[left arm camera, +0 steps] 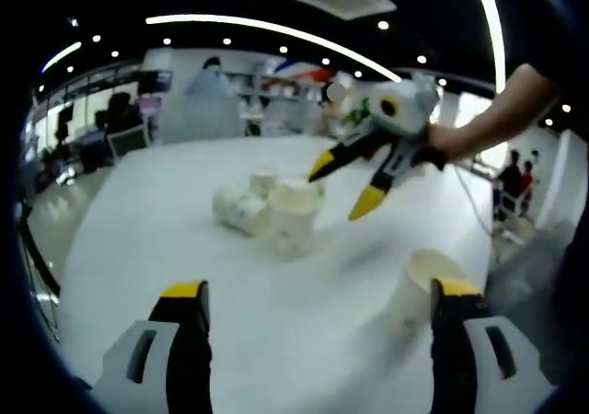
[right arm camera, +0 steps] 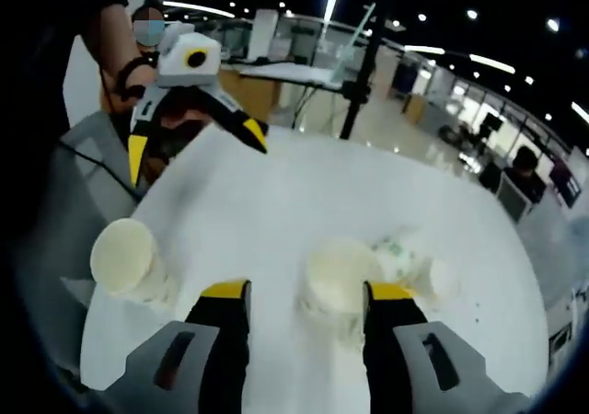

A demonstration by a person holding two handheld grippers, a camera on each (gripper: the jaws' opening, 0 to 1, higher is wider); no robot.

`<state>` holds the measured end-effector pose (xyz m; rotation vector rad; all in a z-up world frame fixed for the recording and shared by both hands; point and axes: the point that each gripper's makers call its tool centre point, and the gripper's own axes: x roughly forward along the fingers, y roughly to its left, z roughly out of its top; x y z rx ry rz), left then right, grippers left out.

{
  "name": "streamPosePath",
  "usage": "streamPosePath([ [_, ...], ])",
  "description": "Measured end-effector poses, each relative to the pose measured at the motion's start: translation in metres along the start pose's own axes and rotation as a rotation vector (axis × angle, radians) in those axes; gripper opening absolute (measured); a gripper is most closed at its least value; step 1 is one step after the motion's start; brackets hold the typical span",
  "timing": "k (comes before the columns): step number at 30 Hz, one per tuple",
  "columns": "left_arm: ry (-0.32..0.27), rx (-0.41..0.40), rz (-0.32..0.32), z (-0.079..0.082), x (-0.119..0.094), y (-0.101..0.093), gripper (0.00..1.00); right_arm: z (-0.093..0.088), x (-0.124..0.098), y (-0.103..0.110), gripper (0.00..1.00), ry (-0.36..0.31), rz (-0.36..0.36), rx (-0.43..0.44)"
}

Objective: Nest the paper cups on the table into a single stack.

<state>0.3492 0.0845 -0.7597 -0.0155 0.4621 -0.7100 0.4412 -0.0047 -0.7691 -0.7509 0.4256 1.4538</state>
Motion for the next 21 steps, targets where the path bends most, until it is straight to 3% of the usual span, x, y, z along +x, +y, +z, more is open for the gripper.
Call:
streamPosePath([
  [16,-0.007,-0.014,0.014,-0.001,0.000,0.004,0.98,-0.007,0.017,0.002,0.13,0.051,0.095,-0.033],
  [21,-0.007,-0.021,0.020,-0.002,-0.002,0.005,0.98,-0.011,0.021,0.000,0.11,0.080,0.099,-0.061],
])
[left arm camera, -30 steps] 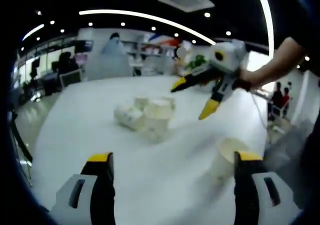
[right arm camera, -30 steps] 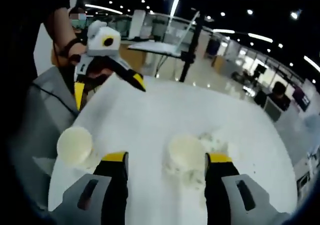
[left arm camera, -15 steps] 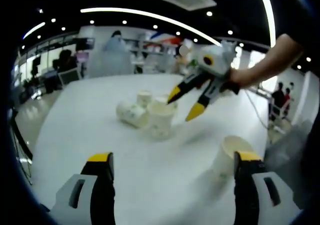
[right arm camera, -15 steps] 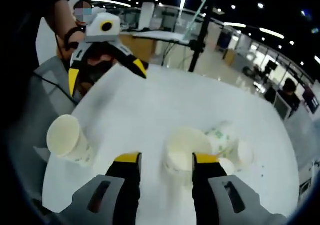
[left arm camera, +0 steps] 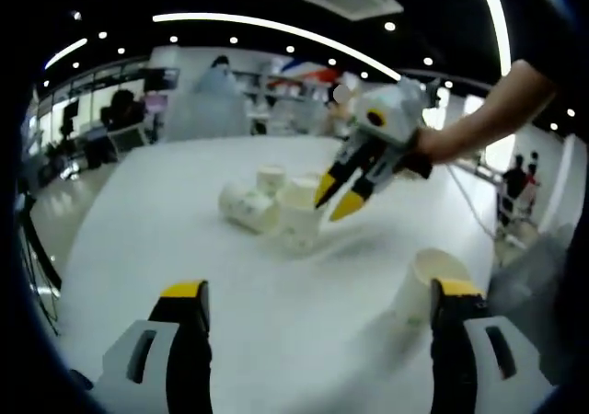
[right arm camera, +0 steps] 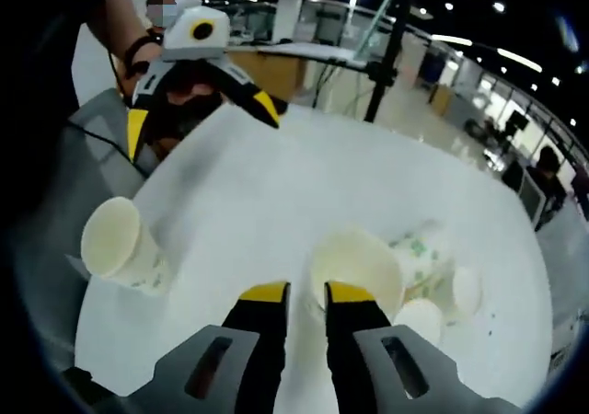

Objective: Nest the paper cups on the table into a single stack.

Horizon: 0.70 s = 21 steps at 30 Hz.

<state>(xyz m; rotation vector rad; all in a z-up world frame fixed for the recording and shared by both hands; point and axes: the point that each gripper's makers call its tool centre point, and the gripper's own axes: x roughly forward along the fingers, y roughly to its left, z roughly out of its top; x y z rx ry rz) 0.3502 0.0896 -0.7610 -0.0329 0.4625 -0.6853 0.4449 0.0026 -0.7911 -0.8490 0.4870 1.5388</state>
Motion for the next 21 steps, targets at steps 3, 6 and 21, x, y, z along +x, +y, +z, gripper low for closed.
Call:
streamPosePath([
  [3,0.002,0.000,-0.001,-0.001,-0.001,0.000,0.98,0.000,0.002,-0.001,0.09,0.003,0.008,-0.009],
  [6,0.004,-0.005,0.002,-0.002,-0.001,0.001,0.98,-0.002,0.004,-0.001,0.05,0.018,0.016,-0.035],
  [21,-0.001,-0.012,0.008,-0.001,-0.003,0.004,0.98,0.006,0.002,0.011,0.00,0.022,0.054,-0.069],
])
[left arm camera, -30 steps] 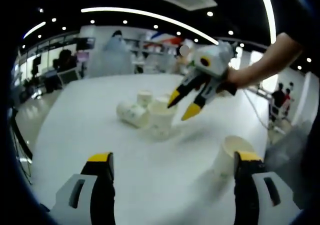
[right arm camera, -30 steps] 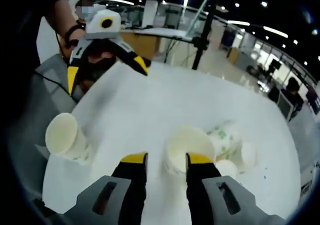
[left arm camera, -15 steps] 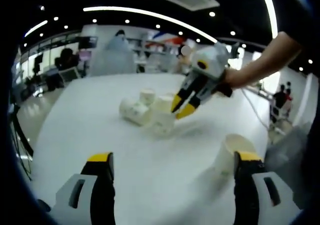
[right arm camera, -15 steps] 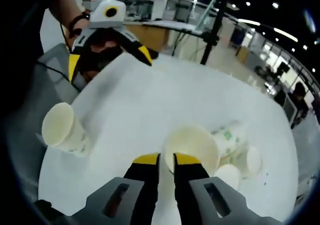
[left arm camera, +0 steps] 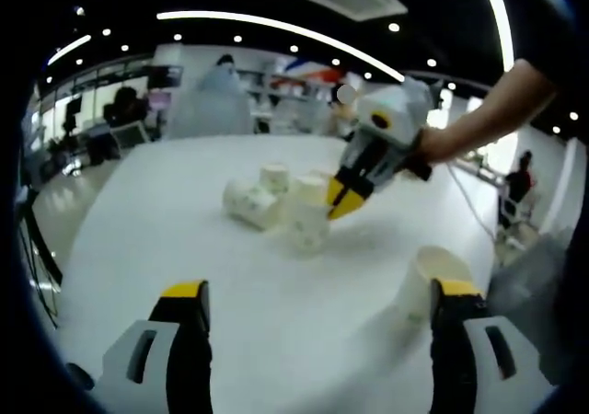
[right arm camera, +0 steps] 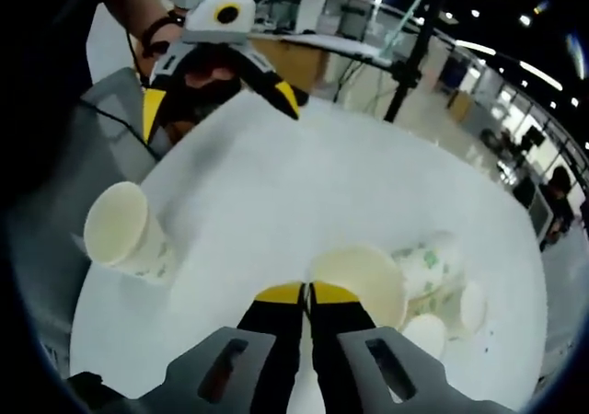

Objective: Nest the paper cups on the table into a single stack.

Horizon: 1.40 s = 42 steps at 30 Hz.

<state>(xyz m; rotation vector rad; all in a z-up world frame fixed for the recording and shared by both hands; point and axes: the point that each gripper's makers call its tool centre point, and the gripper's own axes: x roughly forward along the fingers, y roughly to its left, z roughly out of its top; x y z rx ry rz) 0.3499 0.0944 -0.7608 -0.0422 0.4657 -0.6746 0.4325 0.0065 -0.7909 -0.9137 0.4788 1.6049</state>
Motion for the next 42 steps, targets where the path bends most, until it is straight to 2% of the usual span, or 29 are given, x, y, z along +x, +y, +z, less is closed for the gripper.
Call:
streamPosePath([
  [15,-0.014,0.007,-0.007,0.004,-0.004,-0.004,0.98,0.005,-0.017,0.012,0.00,0.004,-0.007,-0.032],
  [20,-0.008,0.015,-0.011,0.002,-0.007,-0.005,0.98,0.006,-0.029,0.013,0.00,0.008,-0.039,-0.032],
  [28,-0.010,0.024,-0.011,0.004,-0.011,-0.006,0.98,0.015,-0.053,0.016,0.00,-0.028,-0.088,-0.025],
  [34,-0.015,0.028,-0.019,0.007,-0.009,-0.009,0.98,0.027,-0.071,0.016,0.00,-0.053,-0.127,-0.011],
  [42,-0.019,0.035,-0.023,0.010,-0.008,-0.010,0.98,0.055,-0.101,0.020,0.00,-0.127,-0.181,0.024],
])
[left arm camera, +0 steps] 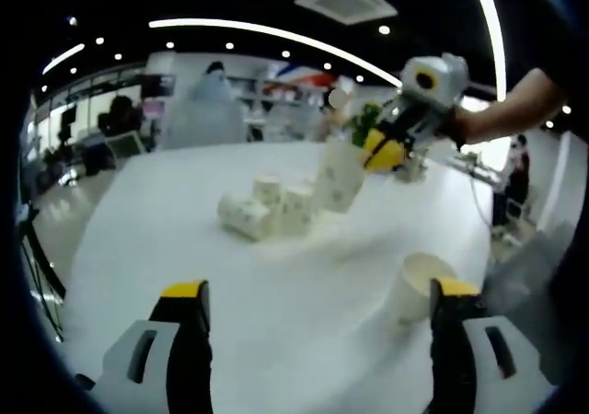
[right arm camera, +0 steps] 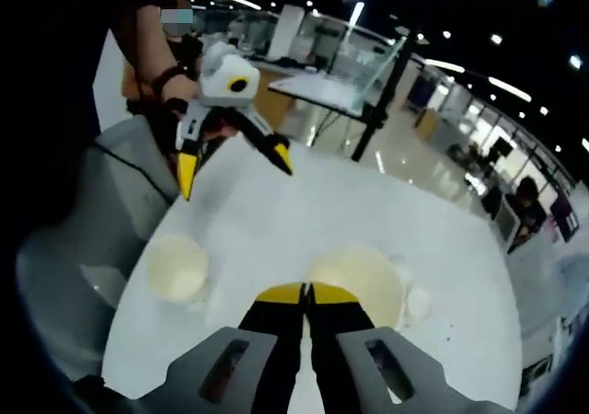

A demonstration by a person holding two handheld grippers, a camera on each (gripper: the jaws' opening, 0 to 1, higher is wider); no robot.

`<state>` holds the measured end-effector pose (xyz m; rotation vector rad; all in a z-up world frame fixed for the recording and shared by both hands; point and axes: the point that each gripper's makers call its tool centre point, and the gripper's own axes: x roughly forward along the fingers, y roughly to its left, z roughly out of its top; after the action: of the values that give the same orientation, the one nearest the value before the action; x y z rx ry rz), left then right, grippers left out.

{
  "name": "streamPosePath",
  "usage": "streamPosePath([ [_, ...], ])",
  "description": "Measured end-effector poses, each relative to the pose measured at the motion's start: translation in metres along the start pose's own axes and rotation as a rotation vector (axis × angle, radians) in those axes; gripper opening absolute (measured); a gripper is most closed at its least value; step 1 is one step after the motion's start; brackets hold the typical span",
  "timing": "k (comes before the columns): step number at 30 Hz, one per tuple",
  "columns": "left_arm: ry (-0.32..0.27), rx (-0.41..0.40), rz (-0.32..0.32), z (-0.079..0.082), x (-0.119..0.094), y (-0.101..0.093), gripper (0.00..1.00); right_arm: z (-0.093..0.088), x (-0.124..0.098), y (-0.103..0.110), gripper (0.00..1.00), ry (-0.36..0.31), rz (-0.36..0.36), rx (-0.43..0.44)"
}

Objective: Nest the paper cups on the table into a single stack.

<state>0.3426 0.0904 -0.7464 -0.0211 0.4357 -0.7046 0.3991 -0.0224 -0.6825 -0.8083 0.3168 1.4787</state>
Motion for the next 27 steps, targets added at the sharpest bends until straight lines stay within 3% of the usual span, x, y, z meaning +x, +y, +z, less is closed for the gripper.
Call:
streamPosePath([
  [12,-0.009,-0.002,-0.006,0.003,0.001,-0.001,0.98,0.020,-0.034,0.004,0.00,-0.064,-0.075,0.061],
  [21,-0.011,0.008,-0.009,0.006,0.002,-0.002,0.98,0.049,-0.050,0.021,0.00,-0.119,-0.072,0.062],
  [27,-0.009,0.007,-0.008,0.007,0.002,-0.001,0.98,0.064,-0.048,0.043,0.00,-0.134,-0.026,0.047],
])
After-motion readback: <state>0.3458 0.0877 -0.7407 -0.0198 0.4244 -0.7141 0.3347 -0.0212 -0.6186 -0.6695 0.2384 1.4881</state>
